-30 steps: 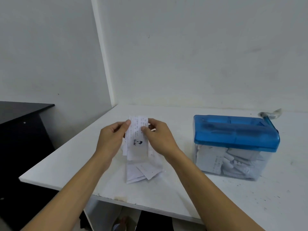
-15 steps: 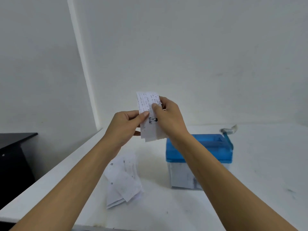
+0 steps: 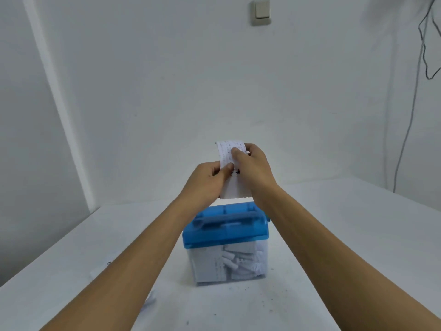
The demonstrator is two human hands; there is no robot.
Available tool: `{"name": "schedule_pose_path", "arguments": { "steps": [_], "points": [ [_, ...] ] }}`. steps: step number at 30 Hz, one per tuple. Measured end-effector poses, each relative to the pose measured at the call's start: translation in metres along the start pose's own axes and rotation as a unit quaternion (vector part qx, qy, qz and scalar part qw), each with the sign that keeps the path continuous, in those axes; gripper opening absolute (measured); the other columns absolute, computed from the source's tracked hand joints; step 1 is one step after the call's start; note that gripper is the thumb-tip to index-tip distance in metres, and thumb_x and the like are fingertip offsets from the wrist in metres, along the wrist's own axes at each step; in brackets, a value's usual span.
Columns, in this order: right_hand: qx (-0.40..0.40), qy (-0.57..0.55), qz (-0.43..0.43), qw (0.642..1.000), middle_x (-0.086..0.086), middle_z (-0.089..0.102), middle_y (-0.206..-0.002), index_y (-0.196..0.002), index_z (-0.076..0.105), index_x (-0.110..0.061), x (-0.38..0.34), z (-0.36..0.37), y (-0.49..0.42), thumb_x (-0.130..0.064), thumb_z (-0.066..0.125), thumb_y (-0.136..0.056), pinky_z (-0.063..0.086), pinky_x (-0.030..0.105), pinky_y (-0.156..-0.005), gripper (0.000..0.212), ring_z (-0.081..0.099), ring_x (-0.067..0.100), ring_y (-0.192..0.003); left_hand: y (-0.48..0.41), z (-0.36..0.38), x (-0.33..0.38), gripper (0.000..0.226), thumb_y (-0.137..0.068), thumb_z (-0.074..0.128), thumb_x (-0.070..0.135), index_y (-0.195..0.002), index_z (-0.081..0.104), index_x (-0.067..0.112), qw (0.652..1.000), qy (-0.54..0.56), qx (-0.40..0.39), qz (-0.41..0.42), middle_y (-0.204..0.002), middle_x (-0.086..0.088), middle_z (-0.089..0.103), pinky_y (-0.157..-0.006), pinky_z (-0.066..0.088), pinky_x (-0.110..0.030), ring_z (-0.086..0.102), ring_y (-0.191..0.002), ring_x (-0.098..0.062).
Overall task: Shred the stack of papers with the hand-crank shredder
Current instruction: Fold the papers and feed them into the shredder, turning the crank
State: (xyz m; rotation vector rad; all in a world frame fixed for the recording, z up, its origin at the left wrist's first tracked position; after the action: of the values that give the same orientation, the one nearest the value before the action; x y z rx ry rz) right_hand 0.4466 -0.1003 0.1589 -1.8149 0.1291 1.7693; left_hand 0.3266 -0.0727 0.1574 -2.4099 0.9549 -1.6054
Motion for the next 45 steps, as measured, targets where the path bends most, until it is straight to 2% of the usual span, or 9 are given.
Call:
{"name": "schedule_pose_path", "arguments": {
  "steps": [4, 7, 15, 23, 30, 33, 37, 40, 45],
  "points": [
    [-0.055, 0.072, 0.003, 0.996, 0.000, 0.067, -0.108, -0.117, 0.059, -0.015, 0.007, -0.018, -0.002, -0.019, 0.060, -0.091, 0.050, 0.026, -0.069, 0.026, 0.065, 0.016, -0.093, -0.013, 0.001, -0.003, 0.022, -0.105, 0.051, 0.037, -0.095, 0.070, 0.032, 0.999, 0.014, 0.031, 0.000, -0.105, 0.001, 0.074, -0.094, 0.056, -0.049, 0.069, -0.101, -0.024],
    [-0.098, 0.203, -0.008, 0.974, -0.002, 0.060, -0.083, -0.093, 0.061, -0.013, 0.016, -0.028, 0.004, -0.015, 0.062, -0.091, 0.041, 0.020, -0.060, 0.003, 0.055, 0.013, -0.073, -0.020, 0.005, -0.014, 0.023, -0.103, 0.053, 0.039, -0.090, 0.070, 0.029, 0.999, 0.029, 0.042, -0.001, -0.108, -0.009, 0.074, -0.094, 0.054, -0.055, 0.068, -0.103, -0.033],
    [-0.135, 0.355, -0.028, 0.925, -0.006, 0.060, -0.081, -0.088, 0.065, -0.020, 0.054, -0.033, 0.012, -0.028, 0.065, -0.094, 0.040, 0.017, -0.058, 0.010, 0.054, 0.009, -0.072, -0.010, 0.014, -0.051, 0.028, -0.096, 0.065, 0.040, -0.122, 0.069, 0.030, 0.995, -0.075, -0.056, -0.027, -0.107, 0.018, 0.072, -0.090, 0.055, -0.027, 0.067, -0.097, -0.004],
    [-0.127, 0.356, -0.044, 0.925, -0.005, 0.063, -0.101, -0.102, 0.069, -0.018, 0.062, -0.035, 0.015, -0.025, 0.065, -0.092, 0.038, 0.010, -0.055, 0.012, 0.057, 0.008, -0.083, -0.006, 0.009, -0.060, 0.009, -0.088, 0.076, 0.031, -0.082, 0.071, 0.031, 0.979, -0.164, -0.115, -0.023, -0.081, 0.014, 0.071, -0.067, 0.044, -0.013, 0.062, -0.072, 0.000],
    [-0.087, 0.355, -0.109, 0.924, -0.008, 0.049, -0.129, -0.122, 0.056, -0.027, 0.059, -0.053, 0.012, -0.007, 0.056, -0.092, 0.039, 0.010, -0.084, 0.036, 0.047, 0.010, -0.117, -0.007, 0.009, -0.065, 0.011, -0.088, 0.077, 0.026, -0.082, 0.072, 0.017, 0.978, -0.171, -0.113, -0.048, -0.075, 0.016, 0.066, -0.057, 0.041, -0.010, 0.059, -0.068, -0.003],
    [-0.119, 0.440, -0.137, 0.879, -0.011, 0.035, -0.148, -0.142, 0.039, -0.029, 0.070, -0.062, 0.015, 0.012, 0.052, -0.084, 0.034, 0.026, -0.110, 0.073, 0.030, 0.012, -0.137, -0.009, 0.011, -0.067, 0.017, -0.088, 0.077, 0.023, -0.073, 0.069, 0.020, 0.977, -0.157, -0.127, -0.063, -0.075, 0.011, 0.069, -0.063, 0.044, -0.016, 0.058, -0.069, -0.007],
    [-0.199, 0.525, -0.151, 0.814, -0.011, 0.020, -0.160, -0.156, 0.010, -0.033, 0.113, -0.061, 0.023, 0.009, 0.054, -0.083, 0.018, 0.032, -0.122, 0.095, 0.015, 0.011, -0.148, -0.011, 0.011, -0.069, 0.016, -0.086, 0.078, 0.022, -0.074, 0.069, 0.016, 0.977, -0.151, -0.131, -0.068, -0.088, 0.004, 0.074, -0.073, 0.048, -0.027, 0.062, -0.080, -0.015],
    [-0.220, 0.543, -0.144, 0.797, -0.012, 0.010, -0.164, -0.157, 0.001, -0.031, 0.143, -0.063, 0.030, -0.004, 0.055, -0.094, 0.012, 0.030, -0.123, 0.087, 0.010, 0.010, -0.151, -0.011, 0.011, -0.069, 0.014, -0.086, 0.078, 0.023, -0.076, 0.071, 0.016, 0.978, -0.152, -0.128, -0.066, -0.091, 0.003, 0.075, -0.074, 0.049, -0.028, 0.063, -0.082, -0.015],
    [-0.193, 0.529, -0.142, 0.814, -0.010, 0.036, -0.145, -0.145, 0.025, -0.025, 0.163, -0.061, 0.040, -0.015, 0.051, -0.099, 0.036, 0.026, -0.113, 0.053, 0.037, 0.009, -0.125, -0.007, 0.010, -0.068, 0.023, -0.089, 0.075, 0.035, -0.082, 0.073, 0.012, 0.979, -0.145, -0.124, -0.067, -0.091, -0.004, 0.073, -0.069, 0.040, -0.026, 0.053, -0.074, -0.013]
  ]
}}
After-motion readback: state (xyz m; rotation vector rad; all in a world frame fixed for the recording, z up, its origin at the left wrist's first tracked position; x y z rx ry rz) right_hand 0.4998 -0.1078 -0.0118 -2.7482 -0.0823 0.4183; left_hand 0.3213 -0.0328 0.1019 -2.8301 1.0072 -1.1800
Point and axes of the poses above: each hand's wrist, its own y-axis away from the middle knuckle, its own z-axis out of the palm, x = y × z, the point moved 7 cm from there along -y, towards the middle knuckle
